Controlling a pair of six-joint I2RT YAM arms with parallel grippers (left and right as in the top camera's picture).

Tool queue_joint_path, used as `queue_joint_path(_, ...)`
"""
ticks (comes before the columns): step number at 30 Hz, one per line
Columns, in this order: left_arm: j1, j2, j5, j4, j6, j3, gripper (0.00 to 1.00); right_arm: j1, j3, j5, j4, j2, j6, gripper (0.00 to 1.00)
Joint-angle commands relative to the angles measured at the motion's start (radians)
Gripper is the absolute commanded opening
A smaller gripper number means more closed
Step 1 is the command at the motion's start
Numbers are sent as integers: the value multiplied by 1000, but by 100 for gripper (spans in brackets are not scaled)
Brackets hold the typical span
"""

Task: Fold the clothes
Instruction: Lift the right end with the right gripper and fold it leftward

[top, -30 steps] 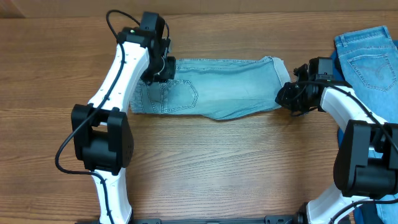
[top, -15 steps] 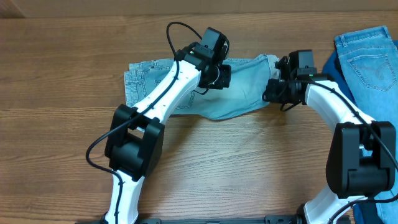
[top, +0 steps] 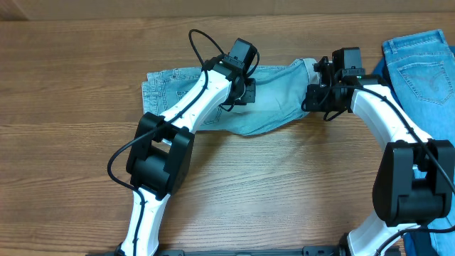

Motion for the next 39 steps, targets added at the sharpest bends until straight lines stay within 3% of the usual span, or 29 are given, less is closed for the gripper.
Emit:
queue_joint_path(1, 0, 34, -12, 1, -45, -14, 4, 7, 63, 3, -14, 1, -24, 4)
queue_joint_path(7, -4, 83, 39, 37, -21, -11, 4, 33, 134, 3, -69, 1, -51, 4)
queue_joint_path(13, -2, 79, 61, 21, -2, 42, 4, 133, 216, 8, -135, 1, -170, 4)
queue_joint_path(20, 68, 76, 60, -148, 13, 253, 4, 239, 260, 59, -204, -8, -233, 4)
queue_joint_path(28, 260, 76, 83, -320, 50, 300, 4, 432, 277, 161, -229, -55, -338, 4)
queue_joint_path(31, 337, 76, 107, -427, 87, 407, 4, 489, 303, 228, -211, -65, -335, 4)
queue_joint_path(39, 381, 76, 101, -536, 116, 485, 4, 507, 483, 230, -259, -71, -307, 4)
